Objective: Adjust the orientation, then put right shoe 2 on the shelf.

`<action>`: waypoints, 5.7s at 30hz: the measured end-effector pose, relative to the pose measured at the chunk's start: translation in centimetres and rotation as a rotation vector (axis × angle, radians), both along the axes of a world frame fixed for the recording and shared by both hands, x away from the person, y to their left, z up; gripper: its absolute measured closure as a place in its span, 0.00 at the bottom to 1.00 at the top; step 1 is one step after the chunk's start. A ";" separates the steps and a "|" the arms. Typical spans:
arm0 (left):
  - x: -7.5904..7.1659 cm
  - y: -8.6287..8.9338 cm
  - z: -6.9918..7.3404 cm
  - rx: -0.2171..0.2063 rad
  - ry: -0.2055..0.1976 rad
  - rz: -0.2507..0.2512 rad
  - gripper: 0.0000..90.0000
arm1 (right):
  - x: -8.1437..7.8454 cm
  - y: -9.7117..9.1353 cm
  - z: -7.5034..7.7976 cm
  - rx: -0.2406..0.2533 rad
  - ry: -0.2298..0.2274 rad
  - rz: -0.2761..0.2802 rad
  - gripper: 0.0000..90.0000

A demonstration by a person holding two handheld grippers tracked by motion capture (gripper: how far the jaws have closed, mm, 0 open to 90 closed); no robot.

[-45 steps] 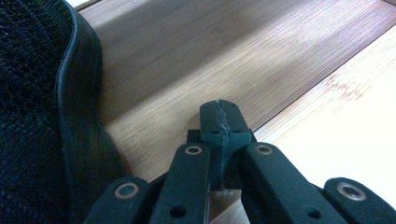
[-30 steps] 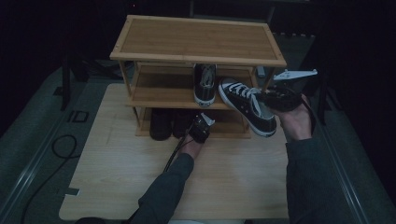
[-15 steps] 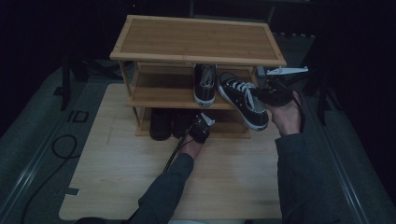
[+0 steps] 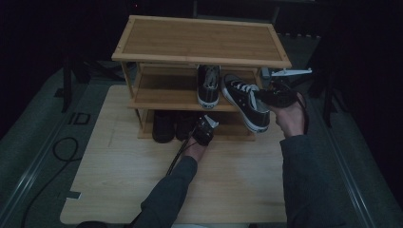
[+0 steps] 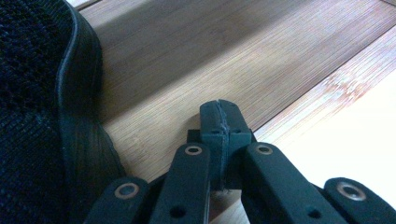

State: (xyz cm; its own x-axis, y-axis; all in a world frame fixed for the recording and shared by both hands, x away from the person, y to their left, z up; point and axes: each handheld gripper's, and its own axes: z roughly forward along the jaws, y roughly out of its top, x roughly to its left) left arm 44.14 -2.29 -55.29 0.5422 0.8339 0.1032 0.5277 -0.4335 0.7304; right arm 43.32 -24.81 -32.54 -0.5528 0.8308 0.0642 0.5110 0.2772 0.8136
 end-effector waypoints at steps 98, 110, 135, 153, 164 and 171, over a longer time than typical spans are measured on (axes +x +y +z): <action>-0.1 -0.1 0.0 0.002 -0.002 0.008 1.00 | -11.0 -3.1 -2.7 -0.089 -0.022 0.102 1.00; 0.0 -0.1 0.0 0.004 -0.001 0.006 1.00 | -10.7 -2.6 -2.7 -0.085 -0.036 0.109 1.00; 0.0 -0.2 0.0 0.008 -0.003 0.011 1.00 | -9.8 -0.4 -2.7 -0.031 -0.049 0.167 1.00; 0.0 -0.1 0.0 0.012 -0.010 0.018 1.00 | -8.1 2.0 -2.8 0.001 -0.044 0.208 1.00; 0.0 -0.1 0.0 0.010 -0.009 0.011 1.00 | -7.6 2.9 -2.8 0.000 -0.058 0.193 1.00; 0.0 -0.1 0.0 0.007 -0.009 0.011 1.00 | -7.2 3.8 -3.0 -0.005 -0.066 0.186 1.00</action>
